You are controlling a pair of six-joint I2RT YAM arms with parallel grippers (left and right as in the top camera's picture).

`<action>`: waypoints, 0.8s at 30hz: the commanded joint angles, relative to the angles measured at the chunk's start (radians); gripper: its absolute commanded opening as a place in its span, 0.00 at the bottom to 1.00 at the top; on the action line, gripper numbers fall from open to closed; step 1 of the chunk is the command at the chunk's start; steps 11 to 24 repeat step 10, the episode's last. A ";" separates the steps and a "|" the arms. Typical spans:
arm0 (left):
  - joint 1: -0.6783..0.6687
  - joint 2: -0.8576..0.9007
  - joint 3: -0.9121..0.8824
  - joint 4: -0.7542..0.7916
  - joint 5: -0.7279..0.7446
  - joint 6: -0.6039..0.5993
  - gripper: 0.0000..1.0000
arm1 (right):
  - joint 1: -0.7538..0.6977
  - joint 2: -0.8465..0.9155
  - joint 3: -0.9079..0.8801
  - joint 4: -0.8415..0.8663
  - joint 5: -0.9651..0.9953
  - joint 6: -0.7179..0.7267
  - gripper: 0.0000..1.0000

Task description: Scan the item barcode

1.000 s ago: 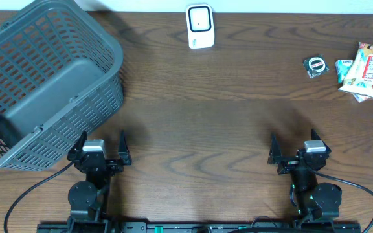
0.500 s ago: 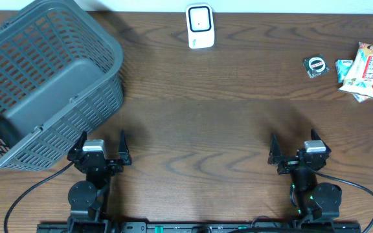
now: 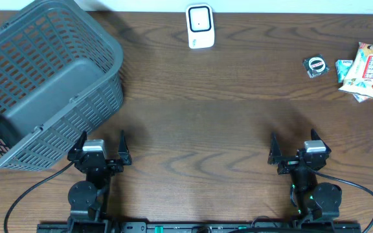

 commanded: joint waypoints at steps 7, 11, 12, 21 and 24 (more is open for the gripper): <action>-0.005 -0.006 -0.017 -0.041 -0.024 -0.008 0.97 | -0.004 -0.005 -0.003 -0.003 0.004 -0.007 0.99; -0.005 -0.006 -0.017 -0.041 -0.024 -0.008 0.98 | -0.004 -0.005 -0.003 -0.003 0.004 -0.007 0.99; -0.005 -0.006 -0.017 -0.041 -0.024 -0.008 0.98 | -0.004 -0.005 -0.003 -0.003 0.004 -0.007 0.99; -0.005 -0.006 -0.017 -0.041 -0.024 -0.008 0.98 | -0.004 -0.005 -0.003 -0.003 0.004 -0.007 0.99; -0.005 -0.006 -0.017 -0.041 -0.024 -0.008 0.98 | -0.004 -0.005 -0.003 -0.003 0.004 -0.007 0.99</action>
